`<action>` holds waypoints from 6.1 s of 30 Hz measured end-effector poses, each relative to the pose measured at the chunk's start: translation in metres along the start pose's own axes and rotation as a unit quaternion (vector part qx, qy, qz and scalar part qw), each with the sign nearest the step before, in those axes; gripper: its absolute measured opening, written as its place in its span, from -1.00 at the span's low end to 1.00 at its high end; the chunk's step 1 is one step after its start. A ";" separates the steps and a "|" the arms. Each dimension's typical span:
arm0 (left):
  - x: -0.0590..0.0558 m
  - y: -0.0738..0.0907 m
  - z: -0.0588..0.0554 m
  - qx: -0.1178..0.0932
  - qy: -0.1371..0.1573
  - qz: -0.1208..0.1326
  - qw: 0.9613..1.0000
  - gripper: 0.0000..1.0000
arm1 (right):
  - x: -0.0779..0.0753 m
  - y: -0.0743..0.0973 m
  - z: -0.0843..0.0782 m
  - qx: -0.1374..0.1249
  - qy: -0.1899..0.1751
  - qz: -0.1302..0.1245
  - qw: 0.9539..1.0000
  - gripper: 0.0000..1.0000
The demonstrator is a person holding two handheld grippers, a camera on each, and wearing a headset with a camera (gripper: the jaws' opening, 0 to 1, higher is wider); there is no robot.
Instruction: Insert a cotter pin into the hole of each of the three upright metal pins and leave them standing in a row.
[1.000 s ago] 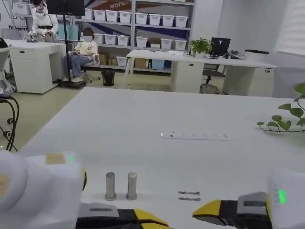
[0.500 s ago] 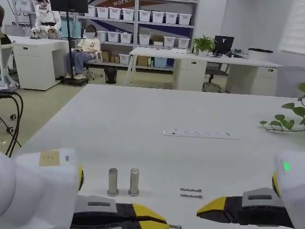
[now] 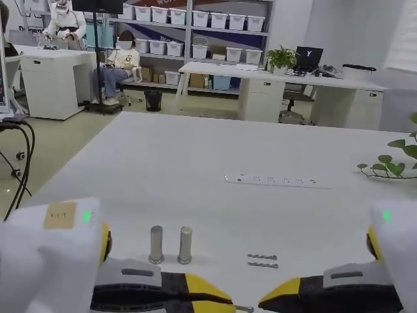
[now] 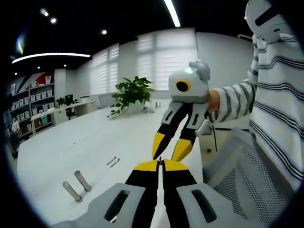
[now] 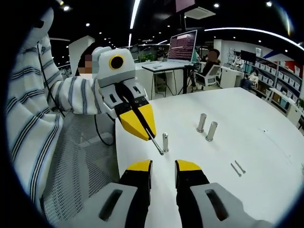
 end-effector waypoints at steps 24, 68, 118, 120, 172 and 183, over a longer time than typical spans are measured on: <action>-0.004 0.004 0.001 0.005 -0.009 -0.027 1.000 -1.00 | 0.005 -0.006 0.003 -0.024 -0.038 0.052 0.998 -1.00; -0.007 -0.001 -0.010 0.065 0.030 -0.080 0.994 -1.00 | 0.015 -0.009 -0.002 0.030 -0.017 0.105 0.994 -1.00; 0.036 0.010 -0.032 0.135 0.008 0.016 0.991 -0.47 | -0.009 -0.025 -0.016 0.009 -0.001 0.010 1.000 -1.00; 0.036 0.009 -0.036 0.140 0.012 0.015 0.990 -0.47 | -0.010 -0.027 -0.018 0.011 0.002 0.009 1.000 -1.00; 0.057 0.026 -0.065 0.182 0.019 0.032 0.983 -0.89 | -0.026 -0.104 0.000 0.102 0.067 0.060 0.991 -1.00; 0.058 0.025 -0.067 0.185 0.018 0.030 0.982 -0.89 | -0.027 -0.111 0.003 0.107 0.081 0.069 0.989 -1.00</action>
Point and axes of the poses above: the centre of the closed fingertips' face, and the gripper's own axes: y roughly backward along the fingers, x roughly to its left, z roughly out of its top, the point moved 10 cm from there along y, roughly backward along the fingers, and after that the axes turned 1 degree about -x, right-handed, at the moved point
